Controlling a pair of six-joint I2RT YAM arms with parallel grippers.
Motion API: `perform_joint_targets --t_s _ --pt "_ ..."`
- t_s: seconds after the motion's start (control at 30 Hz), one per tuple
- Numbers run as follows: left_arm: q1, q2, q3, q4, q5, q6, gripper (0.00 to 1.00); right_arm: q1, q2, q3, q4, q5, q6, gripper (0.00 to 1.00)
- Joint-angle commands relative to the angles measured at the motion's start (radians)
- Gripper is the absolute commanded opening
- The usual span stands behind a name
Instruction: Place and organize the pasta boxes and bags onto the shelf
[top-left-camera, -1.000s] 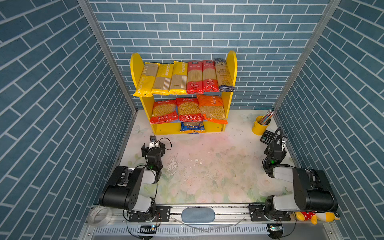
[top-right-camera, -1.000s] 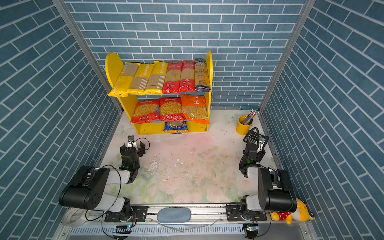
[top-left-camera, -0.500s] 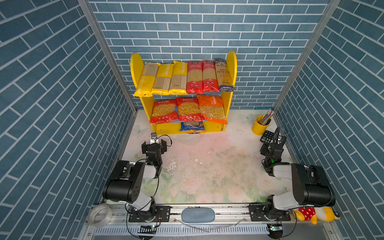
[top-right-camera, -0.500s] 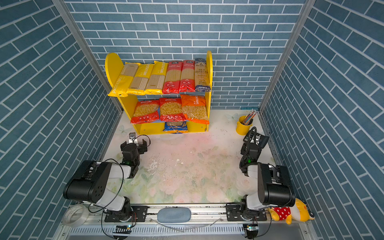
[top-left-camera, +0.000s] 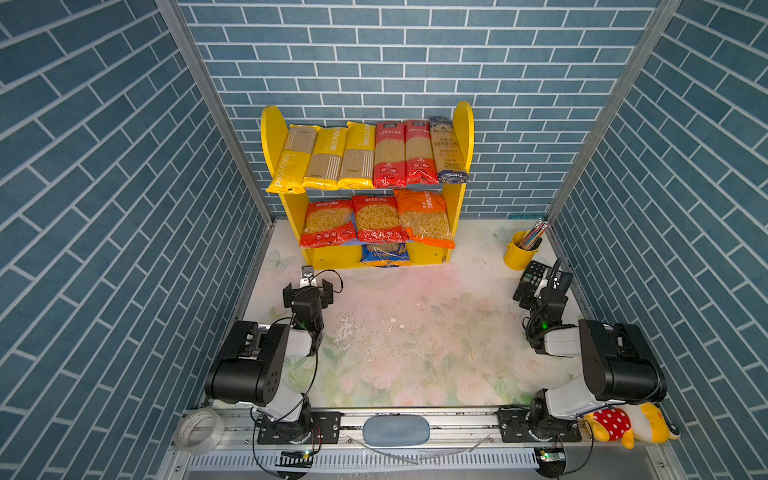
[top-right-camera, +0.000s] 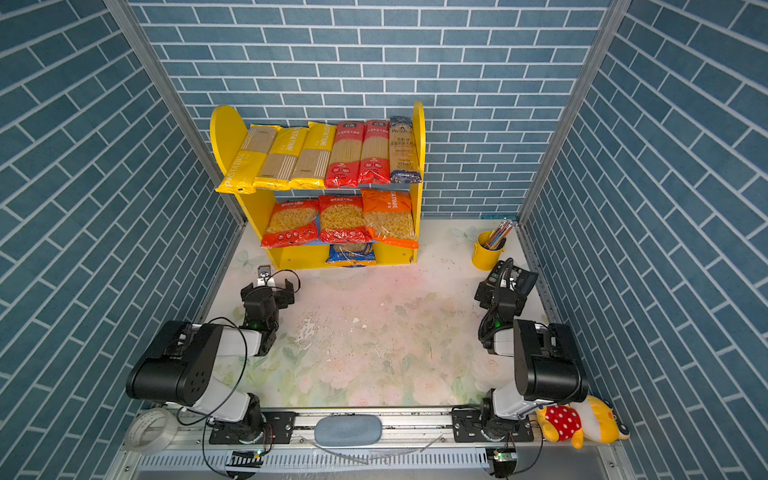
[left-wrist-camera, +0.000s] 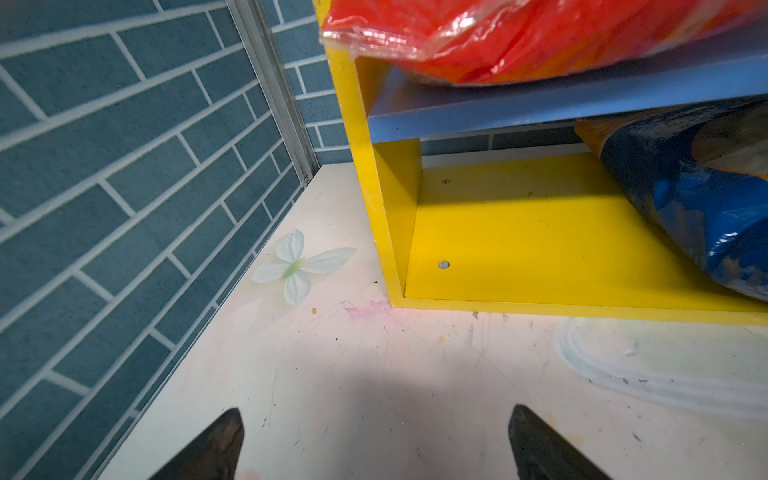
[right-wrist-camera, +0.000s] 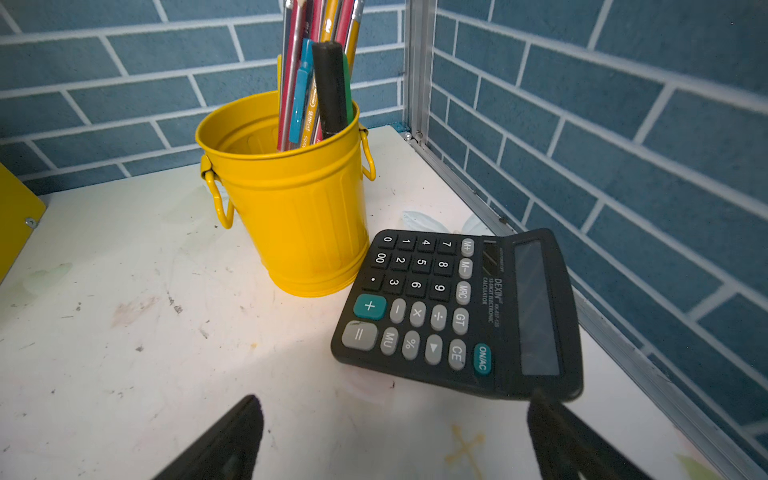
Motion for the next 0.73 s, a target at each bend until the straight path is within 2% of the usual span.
perform_joint_targets --t_s 0.0,0.07,0.7 --pt "0.008 0.000 0.016 -0.010 0.008 -0.006 1.00 0.002 0.005 0.003 0.015 -0.025 -0.040 0.99" --pt "0.008 0.001 0.016 -0.010 0.008 -0.006 1.00 0.002 0.004 0.027 -0.032 -0.039 -0.045 0.99" --pt "0.001 0.003 0.009 0.007 0.017 0.009 1.00 0.005 0.008 0.025 -0.026 -0.040 -0.049 0.99"
